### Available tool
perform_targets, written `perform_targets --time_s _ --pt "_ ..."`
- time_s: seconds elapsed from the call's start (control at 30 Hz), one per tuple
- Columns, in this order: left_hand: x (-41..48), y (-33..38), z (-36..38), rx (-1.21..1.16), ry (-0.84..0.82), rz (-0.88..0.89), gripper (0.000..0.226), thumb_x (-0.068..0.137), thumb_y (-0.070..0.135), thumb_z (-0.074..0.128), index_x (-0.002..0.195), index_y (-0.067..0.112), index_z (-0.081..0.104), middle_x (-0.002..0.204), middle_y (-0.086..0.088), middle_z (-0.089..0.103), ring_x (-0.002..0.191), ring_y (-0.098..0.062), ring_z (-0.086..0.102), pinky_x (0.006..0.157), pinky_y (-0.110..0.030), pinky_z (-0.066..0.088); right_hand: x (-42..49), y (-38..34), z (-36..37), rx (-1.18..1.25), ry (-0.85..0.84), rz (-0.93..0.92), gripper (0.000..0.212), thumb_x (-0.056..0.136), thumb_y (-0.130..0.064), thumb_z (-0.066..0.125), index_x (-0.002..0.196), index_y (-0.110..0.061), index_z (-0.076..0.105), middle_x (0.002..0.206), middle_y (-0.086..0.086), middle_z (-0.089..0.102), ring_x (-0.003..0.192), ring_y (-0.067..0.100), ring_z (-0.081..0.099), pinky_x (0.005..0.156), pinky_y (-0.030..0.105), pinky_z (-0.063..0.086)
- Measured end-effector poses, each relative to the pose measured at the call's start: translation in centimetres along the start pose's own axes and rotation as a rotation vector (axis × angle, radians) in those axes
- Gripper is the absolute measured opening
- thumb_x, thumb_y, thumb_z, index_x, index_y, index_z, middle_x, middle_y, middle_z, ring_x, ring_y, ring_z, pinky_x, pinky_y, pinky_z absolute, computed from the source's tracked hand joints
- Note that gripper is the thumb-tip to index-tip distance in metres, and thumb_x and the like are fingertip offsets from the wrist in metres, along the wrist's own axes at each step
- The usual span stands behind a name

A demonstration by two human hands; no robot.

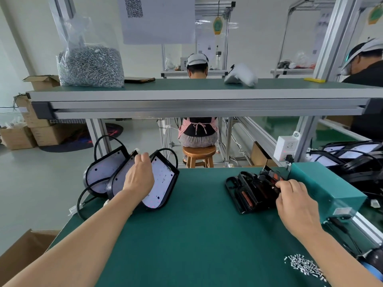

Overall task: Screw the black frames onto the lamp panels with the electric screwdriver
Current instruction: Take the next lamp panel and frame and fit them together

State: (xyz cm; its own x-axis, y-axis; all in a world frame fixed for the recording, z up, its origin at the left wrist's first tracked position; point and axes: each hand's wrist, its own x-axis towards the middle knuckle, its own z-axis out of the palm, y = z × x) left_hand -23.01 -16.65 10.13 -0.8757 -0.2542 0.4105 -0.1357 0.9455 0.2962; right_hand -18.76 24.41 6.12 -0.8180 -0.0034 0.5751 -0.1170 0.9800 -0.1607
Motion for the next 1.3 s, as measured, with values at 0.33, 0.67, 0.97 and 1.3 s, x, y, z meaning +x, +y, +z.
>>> perform_targets --time_s 0.33,0.67,0.97,1.3 --pt "-6.1 3.0 -4.4 -0.135 0.119 0.182 0.042 0.093 -0.002 0.047 0.134 0.003 0.051 0.105 -0.021 0.056 0.082 -0.043 0.057 0.067 -0.044 0.045 -0.5 1.3 -2.9 0.062 0.075 0.084 0.025 0.084 0.005 0.067 0.108 0.002 0.063 0.100 0.018 0.060 0.097 0.039 0.056 0.062 0.046 0.053" --pt "-14.1 6.7 -6.1 -0.708 -0.119 -0.076 0.036 0.087 0.003 0.059 0.111 0.029 0.064 0.081 0.001 0.071 0.071 -0.017 0.064 0.060 -0.029 0.051 -1.3 1.3 -4.2 0.071 0.028 0.112 0.023 0.090 -0.006 0.063 0.113 -0.007 0.061 0.107 0.010 0.059 0.101 0.031 0.056 0.072 0.042 0.050" --pt "-21.2 9.1 -1.9 -1.011 -0.441 -0.503 0.021 0.086 -0.006 0.055 0.094 0.009 0.069 0.091 -0.021 0.070 0.074 -0.024 0.057 0.066 -0.032 0.043 -1.8 0.0 -4.4 0.009 -0.015 0.074 0.029 0.092 -0.009 0.062 0.122 -0.007 0.062 0.102 0.007 0.055 0.094 0.027 0.056 0.064 0.041 0.052" --pt "-23.8 10.5 -1.2 -0.943 -0.396 -0.442 0.041 0.086 0.005 0.063 0.116 0.027 0.046 0.087 -0.002 0.062 0.070 -0.015 0.057 0.048 -0.015 0.042 -2.1 1.0 -7.2 0.016 0.227 0.178 0.023 0.088 -0.001 0.062 0.111 0.003 0.062 0.102 0.018 0.051 0.098 0.038 0.050 0.055 0.039 0.043"
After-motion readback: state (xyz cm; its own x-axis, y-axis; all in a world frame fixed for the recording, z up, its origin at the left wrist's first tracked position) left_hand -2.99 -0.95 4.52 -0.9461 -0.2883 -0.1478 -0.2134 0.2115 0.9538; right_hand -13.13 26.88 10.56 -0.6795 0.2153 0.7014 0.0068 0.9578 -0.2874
